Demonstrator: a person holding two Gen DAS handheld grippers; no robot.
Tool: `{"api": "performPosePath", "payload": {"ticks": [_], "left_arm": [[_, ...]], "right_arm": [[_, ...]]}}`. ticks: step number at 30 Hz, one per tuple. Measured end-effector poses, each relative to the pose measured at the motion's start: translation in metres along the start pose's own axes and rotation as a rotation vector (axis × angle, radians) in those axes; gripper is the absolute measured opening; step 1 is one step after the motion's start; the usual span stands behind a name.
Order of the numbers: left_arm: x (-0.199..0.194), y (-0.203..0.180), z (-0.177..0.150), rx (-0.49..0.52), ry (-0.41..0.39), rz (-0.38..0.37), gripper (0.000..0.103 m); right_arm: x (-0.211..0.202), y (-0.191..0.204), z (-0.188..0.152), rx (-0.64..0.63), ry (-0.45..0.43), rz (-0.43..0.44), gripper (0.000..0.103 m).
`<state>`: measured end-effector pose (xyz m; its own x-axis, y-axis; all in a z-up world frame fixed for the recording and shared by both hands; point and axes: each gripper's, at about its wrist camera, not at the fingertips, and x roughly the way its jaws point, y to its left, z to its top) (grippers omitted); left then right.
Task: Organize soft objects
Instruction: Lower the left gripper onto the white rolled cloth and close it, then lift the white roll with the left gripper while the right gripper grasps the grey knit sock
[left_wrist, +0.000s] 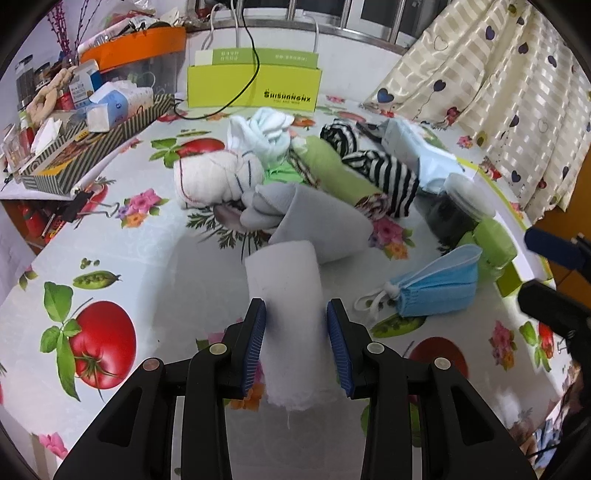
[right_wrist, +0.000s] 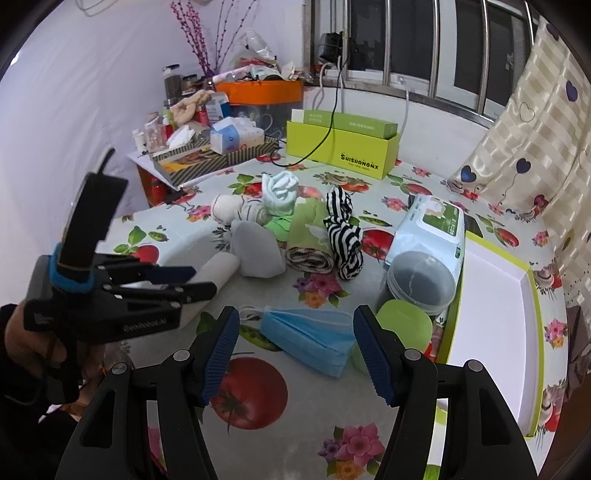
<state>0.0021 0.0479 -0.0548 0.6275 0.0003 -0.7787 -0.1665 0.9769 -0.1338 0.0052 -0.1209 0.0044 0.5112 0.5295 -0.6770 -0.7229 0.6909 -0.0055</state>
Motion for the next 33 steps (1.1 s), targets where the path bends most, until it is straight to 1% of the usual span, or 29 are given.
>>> {"api": "performPosePath", "payload": {"ticks": [1, 2, 4, 8, 15, 17, 18, 22, 26, 33], "left_arm": [[0.002, 0.001, -0.001, 0.001, 0.004, 0.002, 0.04], [0.004, 0.001, -0.001, 0.0, 0.009, 0.004, 0.041], [0.009, 0.004, -0.003, -0.004, 0.029, 0.008, 0.041], [0.01, 0.002, -0.004, 0.018, 0.02, 0.019, 0.041], [0.007, 0.009, -0.006, 0.018, -0.004, -0.021, 0.041], [0.007, 0.013, -0.006, 0.013, -0.006, -0.034, 0.039], [0.006, 0.015, -0.006, 0.009, -0.007, -0.035, 0.034], [0.003, 0.03, -0.004, -0.021, -0.018, -0.016, 0.031], [0.0, 0.045, -0.003, -0.052, -0.031, 0.009, 0.031], [-0.002, 0.062, 0.0, -0.085, -0.046, 0.021, 0.031]], "right_arm": [[0.001, 0.001, 0.001, 0.0, 0.0, -0.001, 0.064], [0.002, 0.001, 0.002, 0.0, 0.001, -0.002, 0.064], [0.005, 0.001, 0.005, 0.0, 0.004, -0.004, 0.064], [0.012, 0.002, 0.012, -0.003, 0.013, -0.002, 0.064], [0.029, 0.007, 0.026, -0.021, 0.033, 0.025, 0.064], [0.037, 0.009, 0.031, -0.026, 0.042, 0.041, 0.064], [0.04, 0.011, 0.033, -0.031, 0.046, 0.048, 0.064], [0.059, 0.018, 0.042, -0.06, 0.066, 0.093, 0.064], [0.082, 0.025, 0.048, -0.077, 0.091, 0.11, 0.064], [0.121, 0.029, 0.061, -0.092, 0.133, 0.119, 0.064]]}}
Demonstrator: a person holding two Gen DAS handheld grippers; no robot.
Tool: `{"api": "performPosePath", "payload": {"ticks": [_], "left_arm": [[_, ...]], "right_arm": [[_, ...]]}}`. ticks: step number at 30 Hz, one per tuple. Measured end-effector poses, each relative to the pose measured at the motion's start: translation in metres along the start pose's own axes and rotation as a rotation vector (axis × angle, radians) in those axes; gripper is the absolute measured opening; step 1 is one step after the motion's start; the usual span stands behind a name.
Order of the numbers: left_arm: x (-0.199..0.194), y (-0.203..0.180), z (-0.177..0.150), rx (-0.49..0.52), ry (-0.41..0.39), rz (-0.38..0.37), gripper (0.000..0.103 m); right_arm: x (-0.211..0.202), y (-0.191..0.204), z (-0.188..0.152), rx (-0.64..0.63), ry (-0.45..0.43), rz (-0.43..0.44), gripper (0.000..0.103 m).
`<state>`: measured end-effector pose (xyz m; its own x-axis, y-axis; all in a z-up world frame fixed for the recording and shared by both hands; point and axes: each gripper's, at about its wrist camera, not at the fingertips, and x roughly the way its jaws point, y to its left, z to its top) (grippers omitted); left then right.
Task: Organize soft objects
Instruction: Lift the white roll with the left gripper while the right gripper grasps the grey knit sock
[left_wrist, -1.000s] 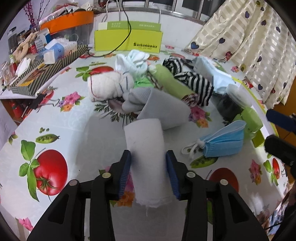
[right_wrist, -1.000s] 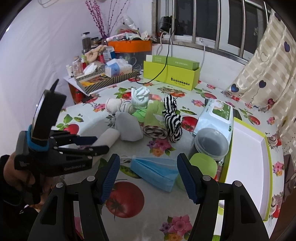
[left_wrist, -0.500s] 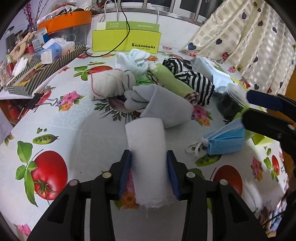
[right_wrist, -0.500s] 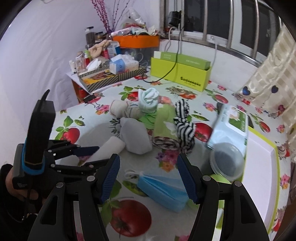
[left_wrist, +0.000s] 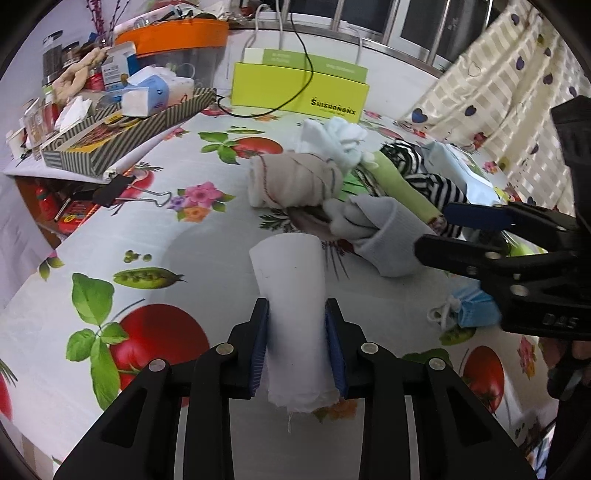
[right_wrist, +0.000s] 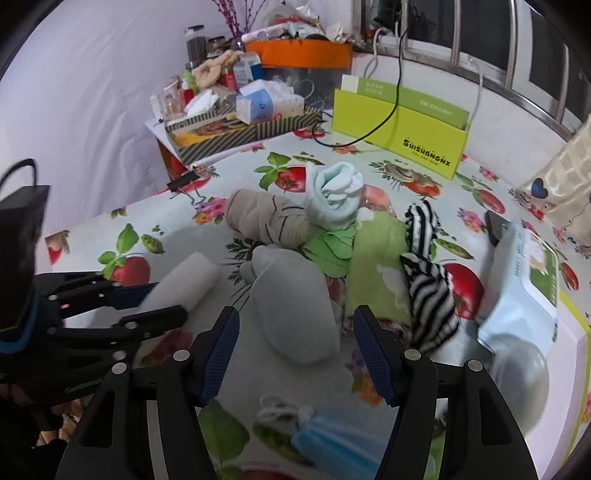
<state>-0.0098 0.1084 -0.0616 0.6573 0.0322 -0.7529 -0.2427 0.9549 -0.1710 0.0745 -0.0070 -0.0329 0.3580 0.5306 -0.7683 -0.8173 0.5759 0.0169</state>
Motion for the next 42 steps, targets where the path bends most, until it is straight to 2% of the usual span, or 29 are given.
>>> {"api": "performPosePath", "payload": {"ticks": [8, 9, 10, 12, 13, 15, 29, 42], "left_arm": [[-0.001, 0.007, 0.005, -0.006, -0.013, 0.027, 0.031], [-0.001, 0.007, 0.006, -0.006, -0.013, 0.03, 0.031], [0.0, 0.008, 0.006, -0.006, -0.014, 0.032, 0.031], [0.0, 0.007, 0.007, -0.007, -0.012, 0.037, 0.031], [0.0, 0.007, 0.008, -0.007, -0.013, 0.039, 0.031], [-0.001, 0.006, 0.008, -0.007, -0.014, 0.042, 0.031], [-0.016, -0.011, 0.011, 0.018, -0.047, 0.045, 0.031], [-0.032, -0.042, 0.024, 0.057, -0.088, -0.024, 0.031]], "right_arm": [[0.03, 0.011, 0.009, -0.065, 0.044, 0.005, 0.063], [0.033, 0.012, 0.009, -0.068, 0.05, -0.002, 0.057], [0.036, 0.012, 0.009, -0.067, 0.055, -0.007, 0.046], [0.036, 0.01, 0.009, -0.058, 0.056, -0.003, 0.036], [0.035, 0.009, 0.009, -0.055, 0.051, -0.002, 0.032], [0.031, 0.008, 0.008, -0.05, 0.042, -0.003, 0.029], [-0.015, 0.004, -0.001, -0.002, -0.061, 0.027, 0.027], [-0.07, -0.011, -0.015, 0.051, -0.16, 0.02, 0.027]]}}
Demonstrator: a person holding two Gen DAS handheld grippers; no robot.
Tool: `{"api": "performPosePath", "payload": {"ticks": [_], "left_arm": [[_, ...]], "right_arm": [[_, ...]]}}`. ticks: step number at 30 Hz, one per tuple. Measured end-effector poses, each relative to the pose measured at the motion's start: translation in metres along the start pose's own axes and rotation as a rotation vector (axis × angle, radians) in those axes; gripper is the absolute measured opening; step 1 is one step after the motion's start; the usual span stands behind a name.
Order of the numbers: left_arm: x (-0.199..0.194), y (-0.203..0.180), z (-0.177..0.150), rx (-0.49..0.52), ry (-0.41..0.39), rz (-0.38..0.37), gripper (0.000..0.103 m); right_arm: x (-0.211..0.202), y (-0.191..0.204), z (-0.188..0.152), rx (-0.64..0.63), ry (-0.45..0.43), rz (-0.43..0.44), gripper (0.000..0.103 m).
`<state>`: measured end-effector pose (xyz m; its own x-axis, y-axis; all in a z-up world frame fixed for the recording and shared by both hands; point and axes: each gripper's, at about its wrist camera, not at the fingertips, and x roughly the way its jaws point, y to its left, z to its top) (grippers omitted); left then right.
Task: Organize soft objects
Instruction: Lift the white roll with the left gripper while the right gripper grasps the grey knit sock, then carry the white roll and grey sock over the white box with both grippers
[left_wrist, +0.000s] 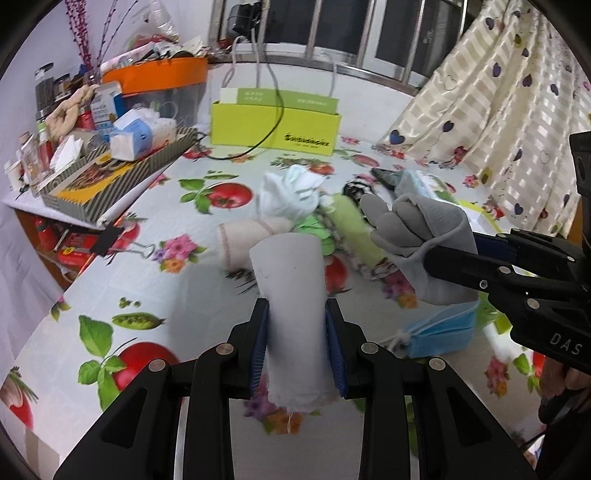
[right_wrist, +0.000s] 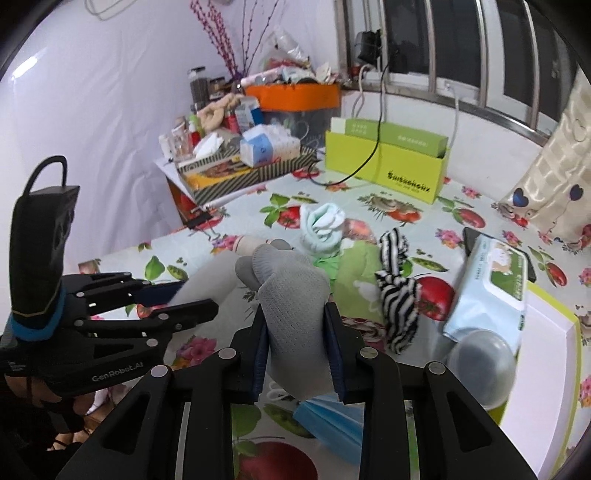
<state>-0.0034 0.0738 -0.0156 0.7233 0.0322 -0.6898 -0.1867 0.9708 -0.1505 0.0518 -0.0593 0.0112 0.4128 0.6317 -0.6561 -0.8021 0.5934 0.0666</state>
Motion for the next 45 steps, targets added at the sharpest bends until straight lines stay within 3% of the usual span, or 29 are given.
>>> {"api": "performPosePath", "payload": {"ticks": [14, 27, 45], "left_arm": [[-0.007, -0.047, 0.025, 0.071, -0.04, -0.074, 0.031], [-0.004, -0.092, 0.041, 0.137, -0.048, -0.137, 0.031], [0.012, -0.17, 0.073, 0.257, -0.051, -0.211, 0.031]], "right_arm": [[-0.055, -0.038, -0.003, 0.067, -0.102, -0.067, 0.027], [-0.103, -0.105, -0.025, 0.191, -0.16, -0.197, 0.027], [-0.086, -0.217, -0.08, 0.392, -0.055, -0.351, 0.027]]}}
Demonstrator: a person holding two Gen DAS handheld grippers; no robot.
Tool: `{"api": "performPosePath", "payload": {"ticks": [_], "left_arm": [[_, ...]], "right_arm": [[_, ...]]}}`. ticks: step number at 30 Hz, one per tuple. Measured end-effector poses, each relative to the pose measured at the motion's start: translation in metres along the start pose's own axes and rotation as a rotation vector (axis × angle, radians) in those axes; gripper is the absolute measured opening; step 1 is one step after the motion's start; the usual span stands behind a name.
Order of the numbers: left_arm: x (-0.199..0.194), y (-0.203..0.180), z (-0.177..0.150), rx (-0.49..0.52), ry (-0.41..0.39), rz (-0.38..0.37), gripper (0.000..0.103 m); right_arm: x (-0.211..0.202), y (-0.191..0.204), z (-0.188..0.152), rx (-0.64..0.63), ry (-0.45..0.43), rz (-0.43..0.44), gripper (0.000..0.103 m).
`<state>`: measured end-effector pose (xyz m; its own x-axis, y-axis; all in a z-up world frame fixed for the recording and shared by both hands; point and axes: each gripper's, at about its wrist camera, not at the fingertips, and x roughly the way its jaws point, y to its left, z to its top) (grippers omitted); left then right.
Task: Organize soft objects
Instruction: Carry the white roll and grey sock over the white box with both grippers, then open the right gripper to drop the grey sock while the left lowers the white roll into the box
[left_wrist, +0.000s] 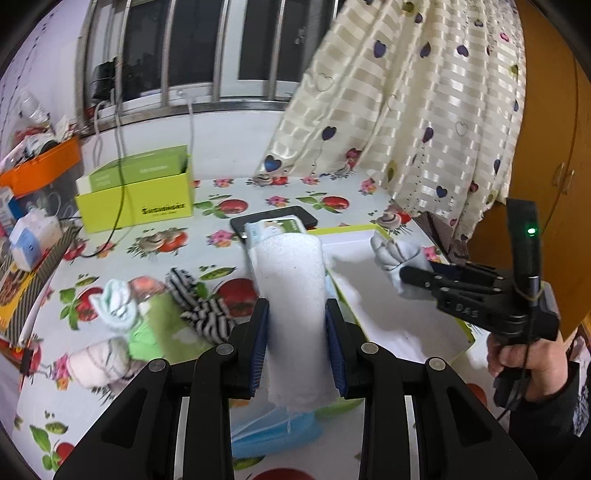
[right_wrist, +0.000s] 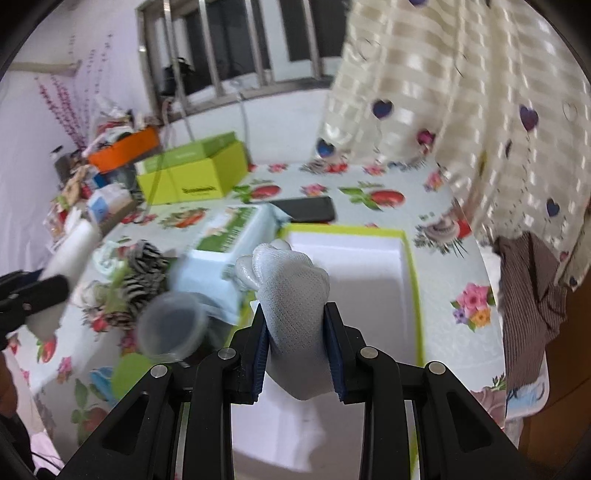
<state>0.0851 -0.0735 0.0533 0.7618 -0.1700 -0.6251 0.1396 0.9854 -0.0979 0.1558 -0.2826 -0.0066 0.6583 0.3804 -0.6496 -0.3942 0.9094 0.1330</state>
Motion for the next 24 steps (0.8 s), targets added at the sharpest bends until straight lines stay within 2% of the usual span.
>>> {"api": "performPosePath", "payload": {"ticks": [8, 13, 18, 24], "left_arm": [[0.028, -0.029, 0.016, 0.036, 0.046, -0.045, 0.031], [0.043, -0.045, 0.019, 0.043, 0.079, -0.08, 0.031], [0.055, -0.056, 0.019, 0.049, 0.109, -0.09, 0.031], [0.065, -0.067, 0.019, 0.057, 0.132, -0.096, 0.031]], "right_arm": [[0.027, -0.032, -0.009, 0.061, 0.078, -0.081, 0.027], [0.04, -0.04, -0.017, 0.073, 0.13, -0.115, 0.033], [0.034, -0.046, -0.018, 0.09, 0.113, -0.1, 0.045], [0.016, -0.046, -0.016, 0.086, 0.057, -0.093, 0.047]]}}
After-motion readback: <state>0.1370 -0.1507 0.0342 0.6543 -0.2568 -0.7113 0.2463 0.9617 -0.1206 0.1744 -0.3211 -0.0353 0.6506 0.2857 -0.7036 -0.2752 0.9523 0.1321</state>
